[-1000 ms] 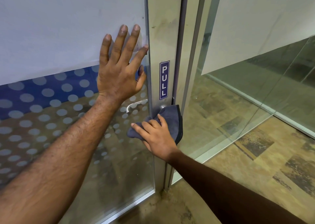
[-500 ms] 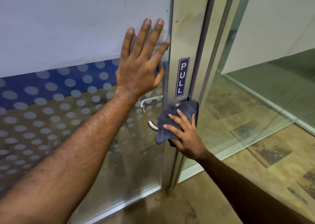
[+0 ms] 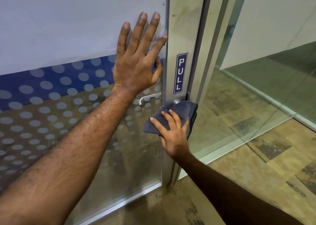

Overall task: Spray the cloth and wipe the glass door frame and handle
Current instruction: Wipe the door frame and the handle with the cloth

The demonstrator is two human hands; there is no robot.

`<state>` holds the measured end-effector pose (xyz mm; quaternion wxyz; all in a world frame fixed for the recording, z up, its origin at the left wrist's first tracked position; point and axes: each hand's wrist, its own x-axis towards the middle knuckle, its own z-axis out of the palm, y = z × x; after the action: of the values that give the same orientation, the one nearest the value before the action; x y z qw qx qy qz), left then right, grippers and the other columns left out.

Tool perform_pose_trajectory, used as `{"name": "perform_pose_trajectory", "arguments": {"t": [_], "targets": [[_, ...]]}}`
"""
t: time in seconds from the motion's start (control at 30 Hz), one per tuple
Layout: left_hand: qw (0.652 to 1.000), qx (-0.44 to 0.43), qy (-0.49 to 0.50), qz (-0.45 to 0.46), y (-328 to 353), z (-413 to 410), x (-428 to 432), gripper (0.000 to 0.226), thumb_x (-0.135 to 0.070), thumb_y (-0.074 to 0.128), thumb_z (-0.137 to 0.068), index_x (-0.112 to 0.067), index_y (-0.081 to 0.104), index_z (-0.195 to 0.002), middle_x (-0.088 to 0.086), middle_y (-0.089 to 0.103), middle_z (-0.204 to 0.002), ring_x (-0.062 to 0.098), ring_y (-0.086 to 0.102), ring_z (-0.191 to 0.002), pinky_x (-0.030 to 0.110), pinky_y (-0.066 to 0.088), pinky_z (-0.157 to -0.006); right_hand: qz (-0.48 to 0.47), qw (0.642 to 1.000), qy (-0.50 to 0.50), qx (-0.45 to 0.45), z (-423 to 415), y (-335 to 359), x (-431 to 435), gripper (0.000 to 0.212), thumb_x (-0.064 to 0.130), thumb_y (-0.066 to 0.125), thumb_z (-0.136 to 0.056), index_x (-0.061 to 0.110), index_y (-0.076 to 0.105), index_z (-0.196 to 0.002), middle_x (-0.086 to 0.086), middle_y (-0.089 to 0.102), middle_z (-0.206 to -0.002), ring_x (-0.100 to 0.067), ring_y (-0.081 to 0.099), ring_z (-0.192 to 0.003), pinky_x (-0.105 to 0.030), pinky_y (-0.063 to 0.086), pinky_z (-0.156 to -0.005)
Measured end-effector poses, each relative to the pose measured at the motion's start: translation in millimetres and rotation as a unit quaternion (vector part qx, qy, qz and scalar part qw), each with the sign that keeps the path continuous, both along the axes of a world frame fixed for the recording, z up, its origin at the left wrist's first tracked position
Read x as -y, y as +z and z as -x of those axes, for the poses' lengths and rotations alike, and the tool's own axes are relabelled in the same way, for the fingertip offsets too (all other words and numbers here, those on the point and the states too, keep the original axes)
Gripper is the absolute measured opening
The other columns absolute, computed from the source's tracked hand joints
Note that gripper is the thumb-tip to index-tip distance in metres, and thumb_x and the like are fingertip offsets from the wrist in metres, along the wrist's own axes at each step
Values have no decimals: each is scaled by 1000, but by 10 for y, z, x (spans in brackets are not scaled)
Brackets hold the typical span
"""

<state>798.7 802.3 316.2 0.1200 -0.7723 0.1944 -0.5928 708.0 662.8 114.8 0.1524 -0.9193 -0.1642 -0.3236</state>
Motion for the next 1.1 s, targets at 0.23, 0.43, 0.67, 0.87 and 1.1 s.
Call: {"name": "perform_pose_trajectory", "arguments": {"t": [0.23,0.43,0.67,0.87,1.1], "targets": [[1000,-15,8,3,-3,25,3,54,-39,50,-94,-24,53,-146,15,40,-158,38,38,-145,52,15,-117,45,993,106,11,-1,-116,502,72,-5,51,-83,32,44,-144,-19,39,-154,-38,23,-148,-63,43,-103],[1000,-16,6,0,-4,25,-16,56,-37,51,-92,-24,52,-146,15,40,-158,38,38,-145,54,19,-117,-40,996,76,-33,-21,-158,473,98,-19,59,-70,36,37,-149,-7,16,-165,-29,1,-155,-47,33,-111],[1000,-12,7,-3,-7,15,-25,58,-37,51,-92,-24,49,-148,16,41,-157,39,38,-144,52,14,-118,-147,987,32,-61,-56,-106,436,90,-22,54,-72,28,45,-147,-12,20,-164,-30,6,-154,-19,6,-122],[1000,-14,-2,-7,6,17,-29,56,-36,52,-91,-23,51,-146,16,41,-157,39,39,-144,52,13,-118,-207,976,-14,-70,-72,-47,436,83,-19,53,-76,28,48,-145,-6,25,-162,-28,20,-151,-25,16,-123],[1000,-25,-3,-7,12,48,-35,59,-35,52,-91,-23,48,-148,16,38,-159,39,36,-146,54,14,-119,-548,820,17,-164,-31,164,360,59,-19,48,-88,5,48,-142,-16,55,-140,-27,53,-130,-43,39,-115]]}}
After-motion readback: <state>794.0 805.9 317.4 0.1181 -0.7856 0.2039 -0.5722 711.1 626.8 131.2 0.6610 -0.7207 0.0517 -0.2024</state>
